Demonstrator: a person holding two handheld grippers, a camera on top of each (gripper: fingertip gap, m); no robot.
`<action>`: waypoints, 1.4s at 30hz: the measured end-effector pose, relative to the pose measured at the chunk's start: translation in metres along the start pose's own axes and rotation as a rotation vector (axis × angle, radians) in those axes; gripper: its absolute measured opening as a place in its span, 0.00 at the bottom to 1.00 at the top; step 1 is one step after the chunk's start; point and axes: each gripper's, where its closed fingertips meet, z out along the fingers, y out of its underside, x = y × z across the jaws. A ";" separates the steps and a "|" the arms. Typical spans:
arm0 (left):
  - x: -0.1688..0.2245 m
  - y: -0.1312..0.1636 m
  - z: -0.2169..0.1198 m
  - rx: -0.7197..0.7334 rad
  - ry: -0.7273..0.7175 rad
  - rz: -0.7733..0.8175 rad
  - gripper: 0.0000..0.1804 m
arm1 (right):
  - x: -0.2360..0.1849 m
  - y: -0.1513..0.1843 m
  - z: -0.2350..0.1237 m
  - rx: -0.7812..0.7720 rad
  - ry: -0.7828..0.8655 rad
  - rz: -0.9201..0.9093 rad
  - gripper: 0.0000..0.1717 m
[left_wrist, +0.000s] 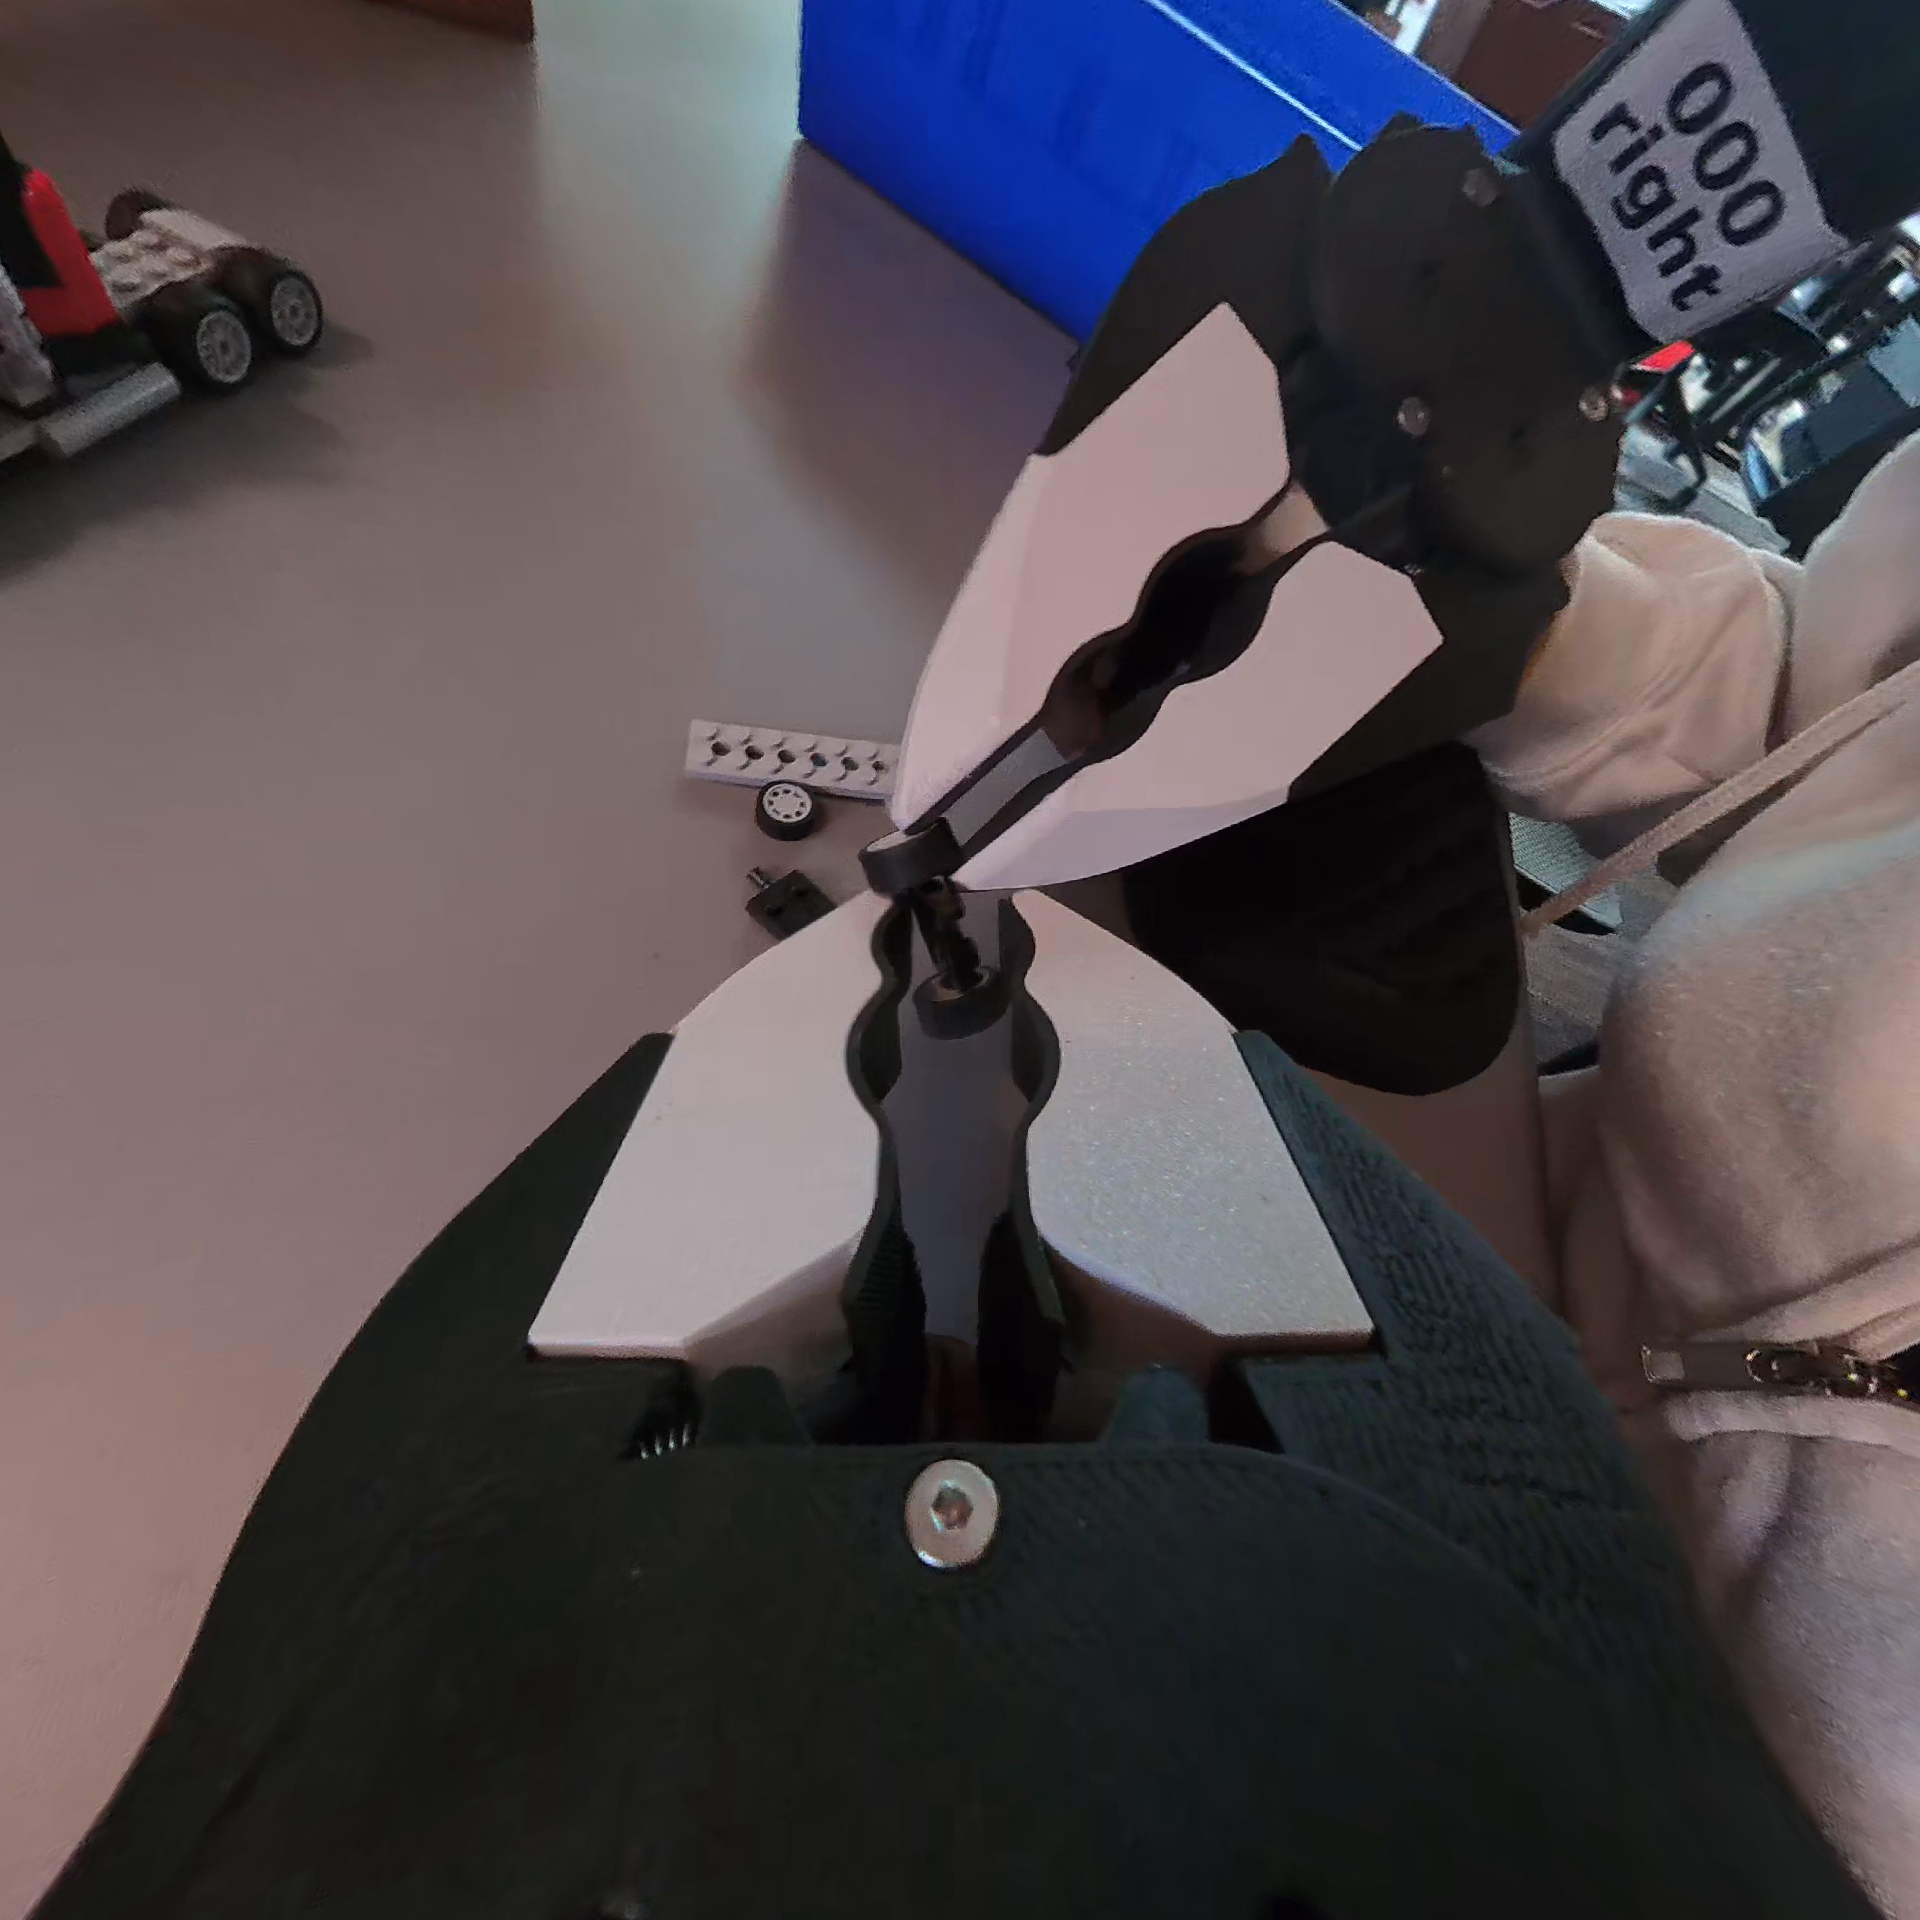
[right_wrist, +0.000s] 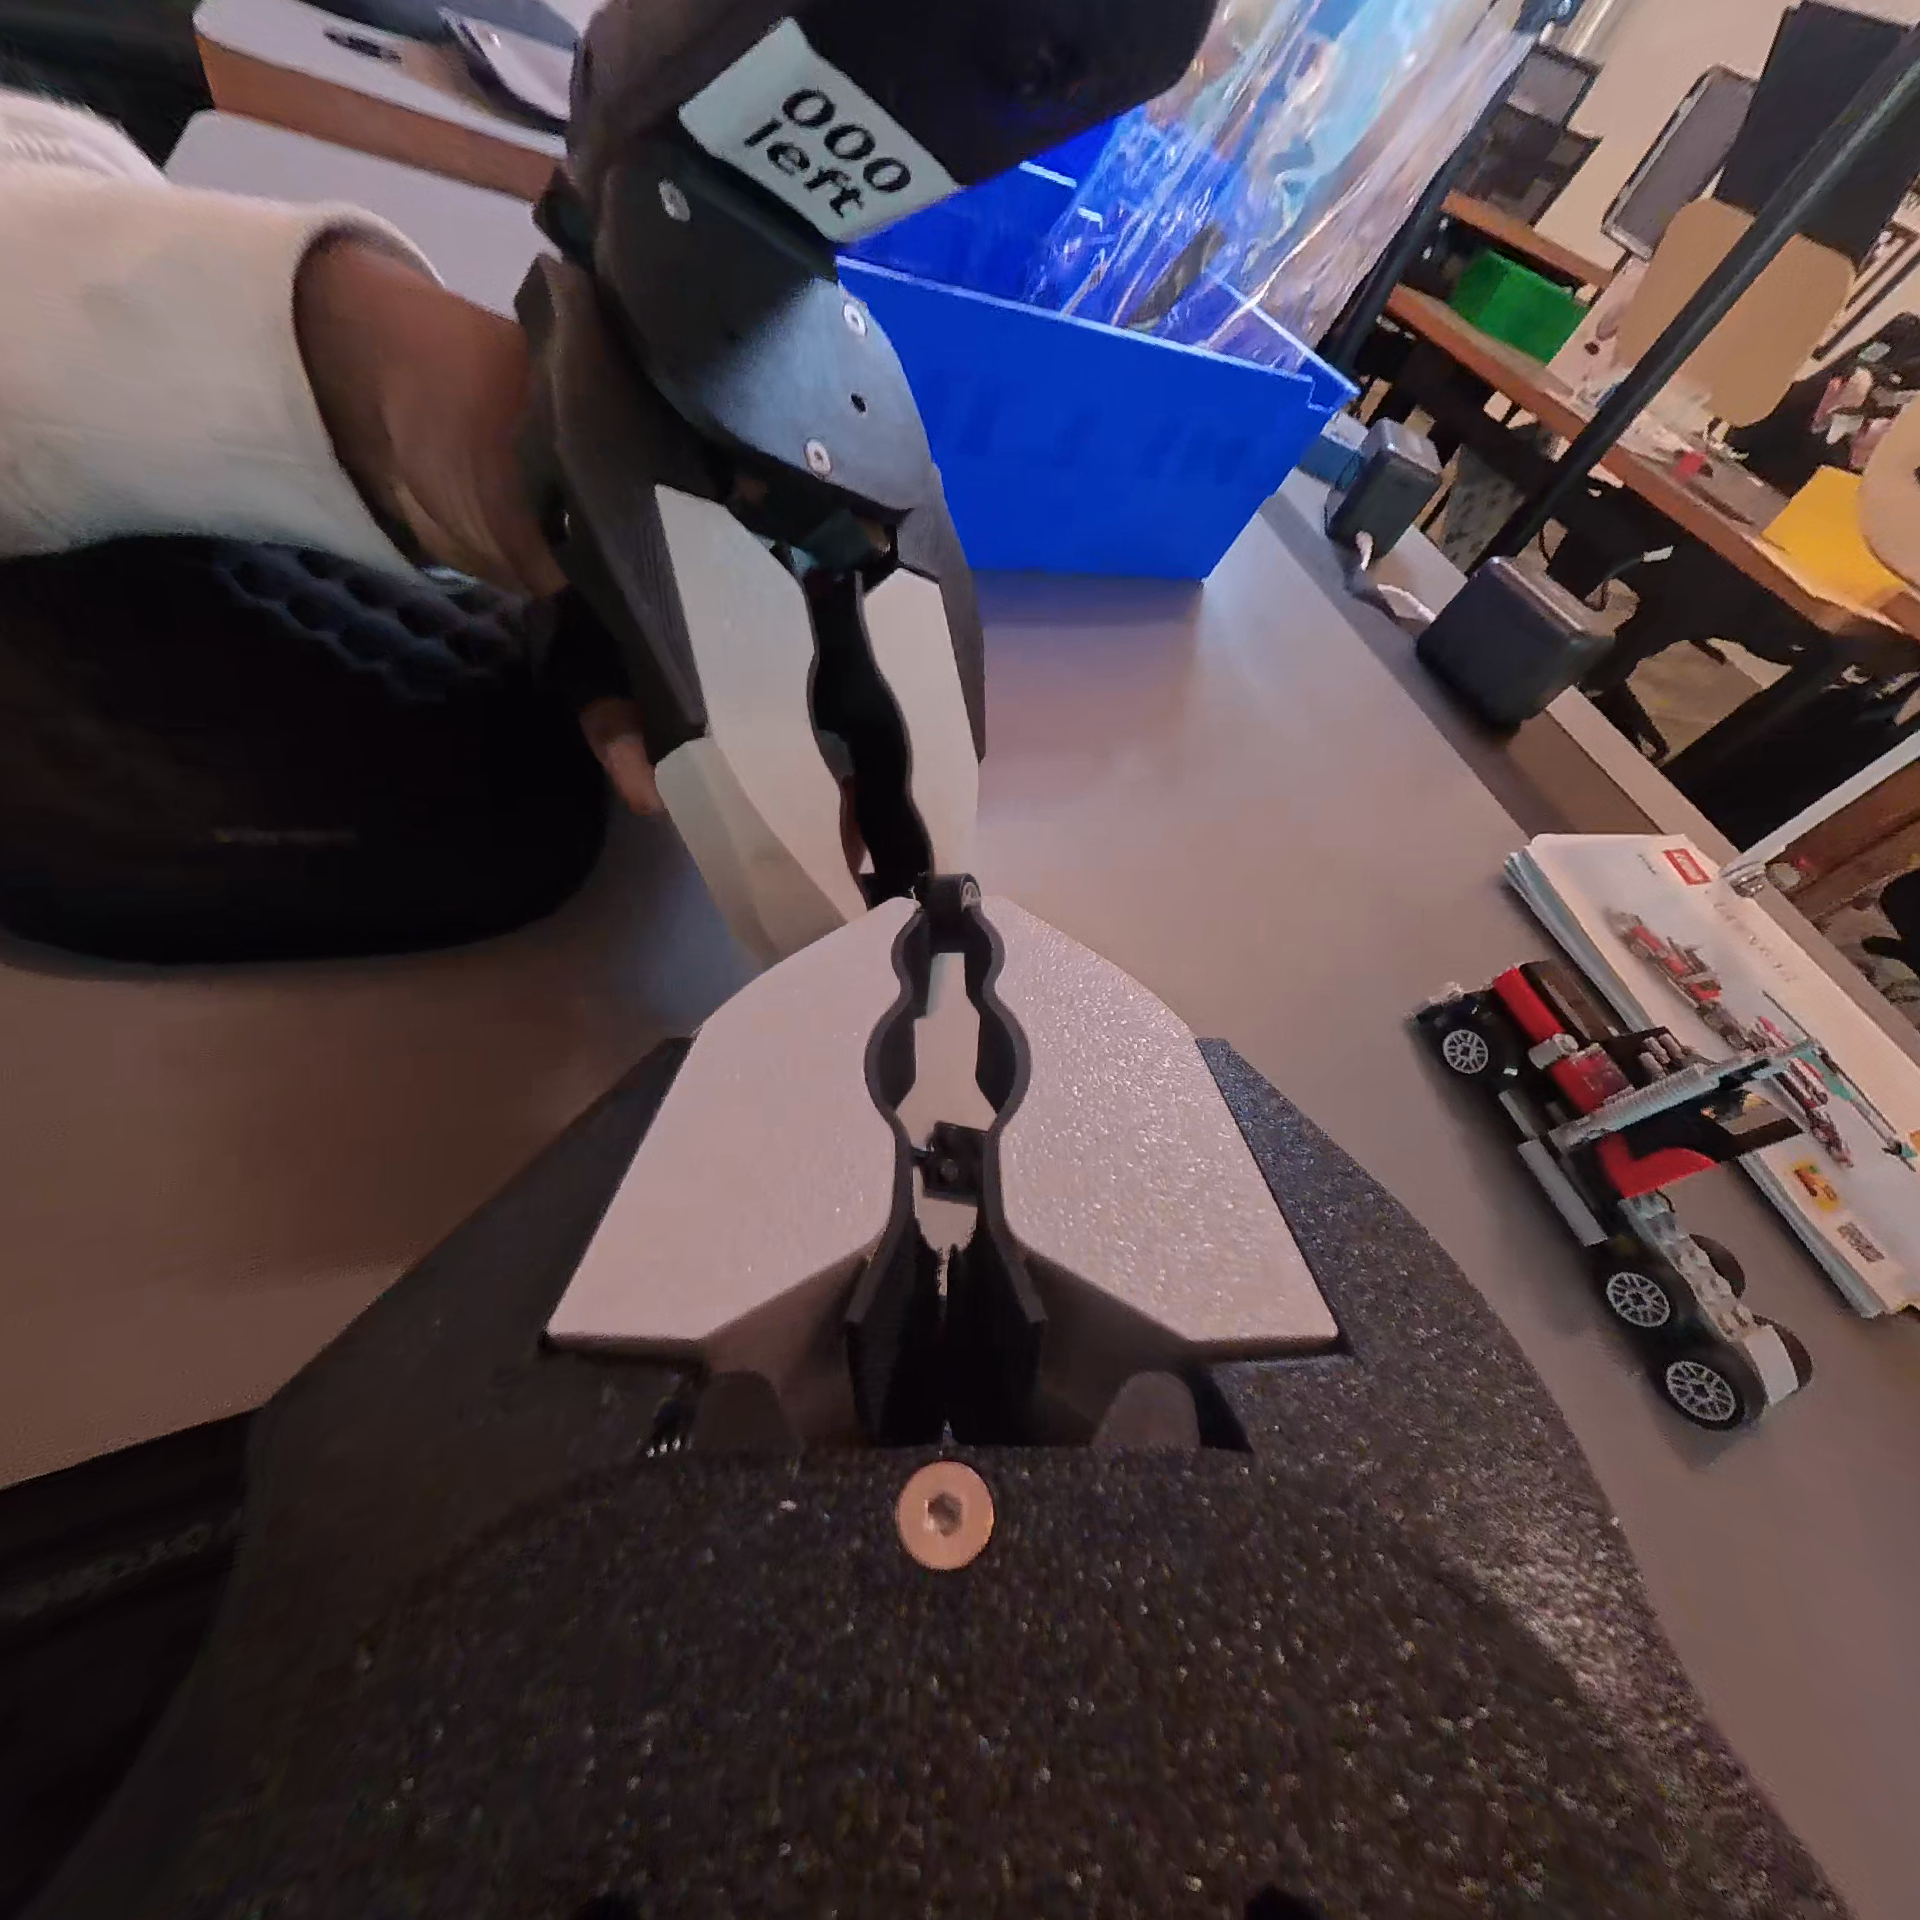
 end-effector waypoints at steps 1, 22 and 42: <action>0.001 -0.001 0.000 0.005 -0.003 0.020 0.08 | 0.000 -0.001 0.000 0.008 -0.003 0.011 0.03; -0.003 -0.009 -0.005 0.078 -0.081 0.081 0.05 | 0.001 -0.015 0.002 0.022 0.014 0.130 0.04; -0.018 -0.007 -0.006 0.059 -0.229 0.122 0.04 | 0.007 -0.006 0.008 -0.021 0.099 0.188 0.08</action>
